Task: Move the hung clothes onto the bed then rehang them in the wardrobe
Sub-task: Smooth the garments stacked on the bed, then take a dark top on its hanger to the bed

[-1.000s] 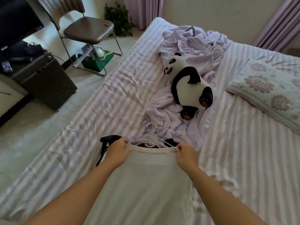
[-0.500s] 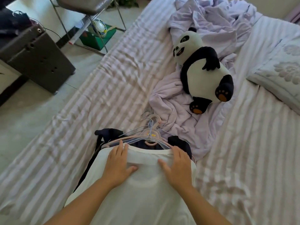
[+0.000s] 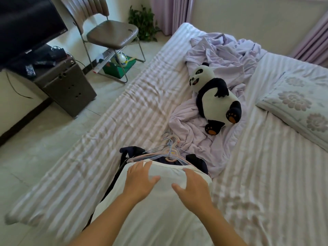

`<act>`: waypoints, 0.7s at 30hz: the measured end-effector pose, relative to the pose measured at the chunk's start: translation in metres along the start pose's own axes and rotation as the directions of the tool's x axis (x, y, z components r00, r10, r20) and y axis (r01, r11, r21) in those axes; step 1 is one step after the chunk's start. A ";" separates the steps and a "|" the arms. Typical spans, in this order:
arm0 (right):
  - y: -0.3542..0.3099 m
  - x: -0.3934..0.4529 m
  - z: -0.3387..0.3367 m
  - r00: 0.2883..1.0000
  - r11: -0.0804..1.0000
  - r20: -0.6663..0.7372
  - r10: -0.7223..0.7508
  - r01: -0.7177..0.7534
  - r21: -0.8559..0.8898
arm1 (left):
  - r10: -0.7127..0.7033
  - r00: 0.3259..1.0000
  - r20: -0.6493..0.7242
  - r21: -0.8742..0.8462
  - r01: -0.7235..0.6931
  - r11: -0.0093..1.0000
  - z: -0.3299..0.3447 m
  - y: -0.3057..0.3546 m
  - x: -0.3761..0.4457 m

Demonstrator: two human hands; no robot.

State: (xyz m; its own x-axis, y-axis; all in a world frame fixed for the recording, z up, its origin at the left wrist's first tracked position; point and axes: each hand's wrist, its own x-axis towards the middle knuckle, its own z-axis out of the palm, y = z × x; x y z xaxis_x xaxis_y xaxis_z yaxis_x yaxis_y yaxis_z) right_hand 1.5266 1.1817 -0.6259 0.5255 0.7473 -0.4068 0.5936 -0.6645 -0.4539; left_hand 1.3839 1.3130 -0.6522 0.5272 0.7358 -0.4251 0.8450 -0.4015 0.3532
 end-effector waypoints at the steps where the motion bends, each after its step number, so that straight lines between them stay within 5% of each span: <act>1: -0.008 -0.016 -0.005 1.000 1.000 0.004 -0.010 0.010 0.012 | 0.010 1.000 -0.015 -0.032 -0.010 0.999 -0.009 0.000 -0.017; 11: -0.110 -0.169 -0.066 0.970 0.974 -0.098 -0.221 0.224 0.021 | 0.066 0.979 -0.193 -0.184 -0.102 0.978 -0.135 -0.030 -0.203; 21: -0.246 -0.346 -0.097 0.815 0.822 -0.117 -0.568 0.570 -0.020 | -0.067 0.904 -0.423 -0.205 -0.023 0.979 -0.216 -0.099 -0.426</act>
State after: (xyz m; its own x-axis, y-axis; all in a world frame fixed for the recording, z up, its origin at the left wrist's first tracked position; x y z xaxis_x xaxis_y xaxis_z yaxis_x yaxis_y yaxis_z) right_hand 1.2576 1.0867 -0.2963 0.1627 0.9865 0.0190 0.7991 -0.1204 -0.5890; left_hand 1.0566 1.1569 -0.3259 0.3821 0.9225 -0.0553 0.7965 -0.2984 0.5259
